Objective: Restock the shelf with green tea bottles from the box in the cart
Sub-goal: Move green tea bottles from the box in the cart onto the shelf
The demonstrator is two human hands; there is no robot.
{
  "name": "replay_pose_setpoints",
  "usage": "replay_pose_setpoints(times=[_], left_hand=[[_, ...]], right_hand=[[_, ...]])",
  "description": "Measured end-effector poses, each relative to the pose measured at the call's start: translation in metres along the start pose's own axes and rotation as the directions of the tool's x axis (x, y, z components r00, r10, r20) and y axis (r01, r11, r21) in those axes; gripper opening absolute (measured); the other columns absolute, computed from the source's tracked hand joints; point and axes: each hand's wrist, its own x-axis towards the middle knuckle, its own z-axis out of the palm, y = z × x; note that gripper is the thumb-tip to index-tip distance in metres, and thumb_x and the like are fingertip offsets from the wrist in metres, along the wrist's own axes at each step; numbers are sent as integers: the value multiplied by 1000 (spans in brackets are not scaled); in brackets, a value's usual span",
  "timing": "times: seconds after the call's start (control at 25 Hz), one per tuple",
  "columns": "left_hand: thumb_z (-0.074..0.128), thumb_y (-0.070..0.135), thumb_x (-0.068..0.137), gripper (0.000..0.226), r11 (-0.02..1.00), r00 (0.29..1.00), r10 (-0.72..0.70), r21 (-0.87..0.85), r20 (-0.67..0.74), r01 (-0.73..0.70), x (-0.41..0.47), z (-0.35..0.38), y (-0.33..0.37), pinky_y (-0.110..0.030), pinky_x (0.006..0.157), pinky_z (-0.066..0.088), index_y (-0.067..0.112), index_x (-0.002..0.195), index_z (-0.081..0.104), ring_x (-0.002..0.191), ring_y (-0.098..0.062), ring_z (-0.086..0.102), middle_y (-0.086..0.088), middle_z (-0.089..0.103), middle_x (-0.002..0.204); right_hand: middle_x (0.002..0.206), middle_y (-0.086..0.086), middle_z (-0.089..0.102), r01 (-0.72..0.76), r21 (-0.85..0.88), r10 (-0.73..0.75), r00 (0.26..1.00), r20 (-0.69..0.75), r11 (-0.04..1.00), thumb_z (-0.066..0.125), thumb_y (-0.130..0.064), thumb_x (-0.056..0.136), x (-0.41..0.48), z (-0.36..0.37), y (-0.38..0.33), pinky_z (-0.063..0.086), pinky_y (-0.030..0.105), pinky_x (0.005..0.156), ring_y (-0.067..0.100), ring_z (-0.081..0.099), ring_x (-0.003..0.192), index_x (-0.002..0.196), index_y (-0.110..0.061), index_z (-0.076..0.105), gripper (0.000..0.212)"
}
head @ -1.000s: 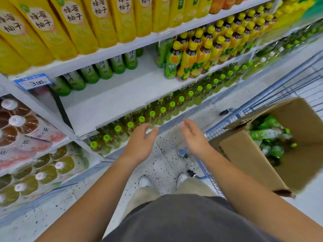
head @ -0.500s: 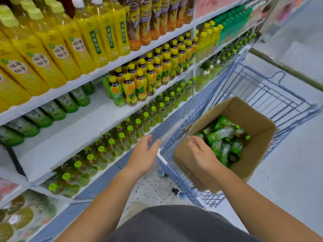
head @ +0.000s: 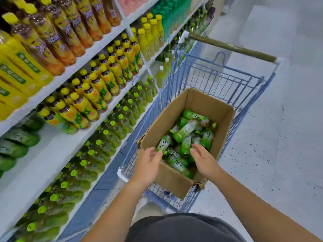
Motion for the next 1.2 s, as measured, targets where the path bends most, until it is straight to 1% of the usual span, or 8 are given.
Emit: replay_pose_setpoints(times=[0.2,0.36,0.52,0.68,0.8,0.88,0.96,1.2], left_hand=[[43,50,104,55,983,983,-28,181,183,-6,62,16,26,-28,97,34,23,151,39,122,-11,48,6,50,145],[44,49,103,57,940,943,-56,334,329,-61,130,25,30,-32,109,37,19,152,40,133,-15,48,2,51,148],[45,50,103,55,893,907,-63,428,417,-135,206,44,24,-18,89,44,19,148,44,123,-13,53,3,56,141],[44,51,103,58,837,877,-47,499,478,-227,275,75,14,-31,99,41,17,150,41,121,-15,54,1,54,143],[43,56,100,65,731,847,-38,593,531,-339,303,94,5,-43,107,45,17,151,39,126,-23,54,-1,46,150],[44,51,101,59,605,828,-19,665,561,-437,318,108,-6,-38,102,43,12,145,41,120,-25,53,-6,46,146],[47,45,102,58,519,831,30,702,555,-488,333,122,-8,-40,106,40,10,146,38,129,-29,46,-11,43,146],[64,43,93,71,504,891,146,743,429,-440,370,154,-16,-48,101,45,8,146,32,128,-36,47,-13,40,144]], right_hand=[[153,3,47,-108,29,110,986,-122,994,37,-40,108,26,-3,18,33,25,98,21,47,137,155,-18,36,53],[153,1,48,-232,141,259,941,-216,962,38,-42,107,39,14,27,36,29,103,19,47,137,154,-20,37,52],[150,1,50,-290,242,357,881,-312,926,38,-40,107,67,35,31,37,27,102,17,49,135,154,-17,38,52],[151,0,50,-326,347,451,806,-384,879,38,-44,106,108,56,52,39,38,113,17,48,136,154,-18,37,55],[152,4,48,-367,301,468,775,-424,880,37,-45,106,139,56,65,38,40,113,21,46,138,153,-16,38,55],[145,9,50,-396,229,457,758,-466,889,39,-42,106,165,52,72,41,42,110,26,49,133,148,-11,43,52],[135,14,52,-435,148,444,734,-514,888,41,-41,105,191,41,78,43,45,105,32,50,126,138,-8,49,48],[139,21,51,-622,-20,487,633,-602,783,38,-41,104,254,28,99,39,47,101,40,39,131,138,-3,39,51]])
